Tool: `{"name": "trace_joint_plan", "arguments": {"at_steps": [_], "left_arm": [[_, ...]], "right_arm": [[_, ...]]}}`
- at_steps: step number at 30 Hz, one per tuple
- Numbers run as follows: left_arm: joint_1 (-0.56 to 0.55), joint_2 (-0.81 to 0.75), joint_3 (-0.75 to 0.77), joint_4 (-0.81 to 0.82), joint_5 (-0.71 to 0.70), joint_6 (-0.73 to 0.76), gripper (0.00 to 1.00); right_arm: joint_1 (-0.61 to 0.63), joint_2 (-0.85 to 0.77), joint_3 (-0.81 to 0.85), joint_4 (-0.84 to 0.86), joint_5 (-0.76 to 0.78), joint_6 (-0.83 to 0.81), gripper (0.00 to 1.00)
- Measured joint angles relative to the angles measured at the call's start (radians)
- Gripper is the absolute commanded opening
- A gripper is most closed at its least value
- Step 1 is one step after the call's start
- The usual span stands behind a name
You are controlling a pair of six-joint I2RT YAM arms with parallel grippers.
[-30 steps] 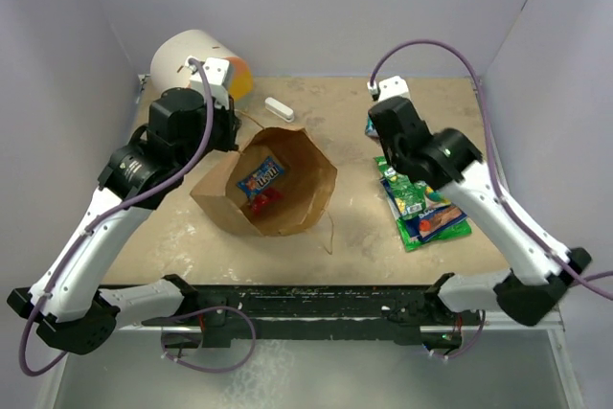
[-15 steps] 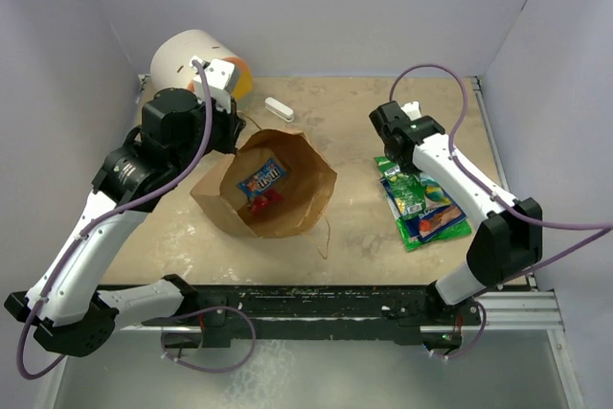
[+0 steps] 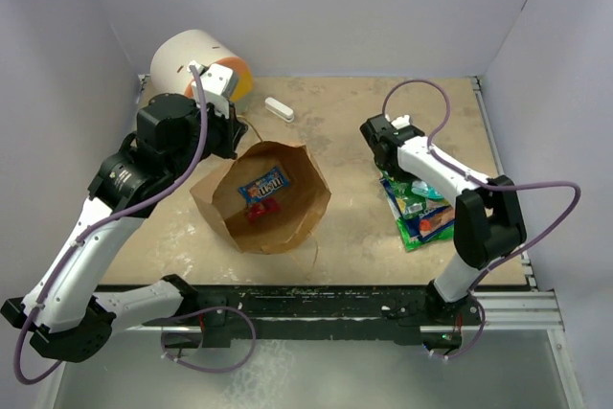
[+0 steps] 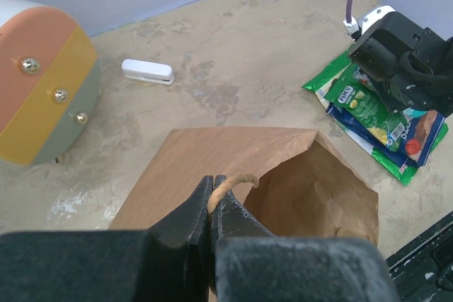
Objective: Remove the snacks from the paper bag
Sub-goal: Place the snack at the center of the board, then take out the snack from the paper bag.
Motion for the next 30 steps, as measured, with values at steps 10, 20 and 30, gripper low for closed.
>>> {"name": "trace_joint_plan", "arguments": {"at_steps": [10, 20, 30], "left_arm": [[0.001, 0.0, 0.0, 0.001, 0.005, 0.0, 0.0], [0.002, 0.0, -0.016, 0.0, 0.016, -0.017, 0.0], [0.003, 0.001, -0.022, -0.001, 0.021, -0.082, 0.0]], "right_arm": [[0.0, 0.01, -0.06, 0.077, -0.083, -0.011, 0.32], [-0.006, -0.001, -0.073, 0.101, -0.189, -0.024, 0.79], [-0.011, -0.173, -0.014, 0.067, -0.297, -0.072, 0.91]]}}
